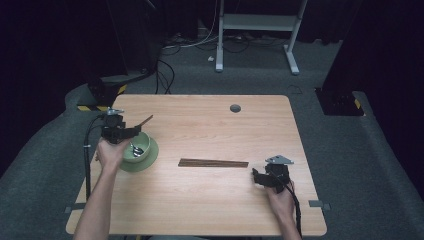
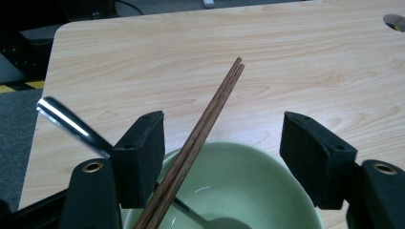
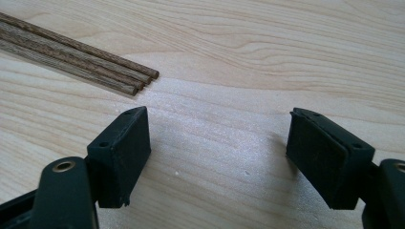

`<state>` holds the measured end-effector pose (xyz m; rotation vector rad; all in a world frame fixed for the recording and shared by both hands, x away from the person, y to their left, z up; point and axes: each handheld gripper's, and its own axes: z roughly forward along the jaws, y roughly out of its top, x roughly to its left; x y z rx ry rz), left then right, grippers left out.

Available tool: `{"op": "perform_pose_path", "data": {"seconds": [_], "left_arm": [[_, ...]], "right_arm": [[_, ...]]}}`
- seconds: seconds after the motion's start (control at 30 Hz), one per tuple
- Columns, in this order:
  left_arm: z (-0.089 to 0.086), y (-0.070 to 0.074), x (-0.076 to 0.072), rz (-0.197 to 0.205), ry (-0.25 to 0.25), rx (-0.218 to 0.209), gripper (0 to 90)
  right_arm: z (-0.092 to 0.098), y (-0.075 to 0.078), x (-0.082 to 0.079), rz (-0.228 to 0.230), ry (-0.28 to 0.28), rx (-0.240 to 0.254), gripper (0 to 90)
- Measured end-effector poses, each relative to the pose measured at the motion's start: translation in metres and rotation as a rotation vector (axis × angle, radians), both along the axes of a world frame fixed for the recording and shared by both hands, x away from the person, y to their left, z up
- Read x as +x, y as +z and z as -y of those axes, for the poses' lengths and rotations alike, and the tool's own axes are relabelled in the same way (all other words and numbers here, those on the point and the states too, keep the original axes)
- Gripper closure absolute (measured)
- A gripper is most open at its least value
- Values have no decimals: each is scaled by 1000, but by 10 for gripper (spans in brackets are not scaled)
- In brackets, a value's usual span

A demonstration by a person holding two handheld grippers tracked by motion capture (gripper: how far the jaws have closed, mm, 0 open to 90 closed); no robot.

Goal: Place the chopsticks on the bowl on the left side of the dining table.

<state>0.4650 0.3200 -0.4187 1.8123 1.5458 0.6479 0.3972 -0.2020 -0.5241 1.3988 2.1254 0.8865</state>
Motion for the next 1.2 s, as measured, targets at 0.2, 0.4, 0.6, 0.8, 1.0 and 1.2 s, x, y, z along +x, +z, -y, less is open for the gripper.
{"op": "perform_pose_path", "data": {"seconds": [0.2,0.4,0.6,0.8,1.0,1.2], "left_arm": [[0,-12,11,-35,-6,-25,311],[1,-20,20,-42,2,-49,299],[-2,-27,28,-53,31,-60,276],[-1,-24,33,-62,26,-47,254],[5,-21,37,-46,12,-51,266],[5,-30,41,-91,7,-15,261]], "right_arm": [[0,0,0,0,0,0,225],[0,0,0,1,1,-1,225],[0,0,0,1,1,-1,225],[0,0,0,1,1,-1,225],[0,0,0,1,0,-1,225],[0,0,0,1,0,-1,225]]}}
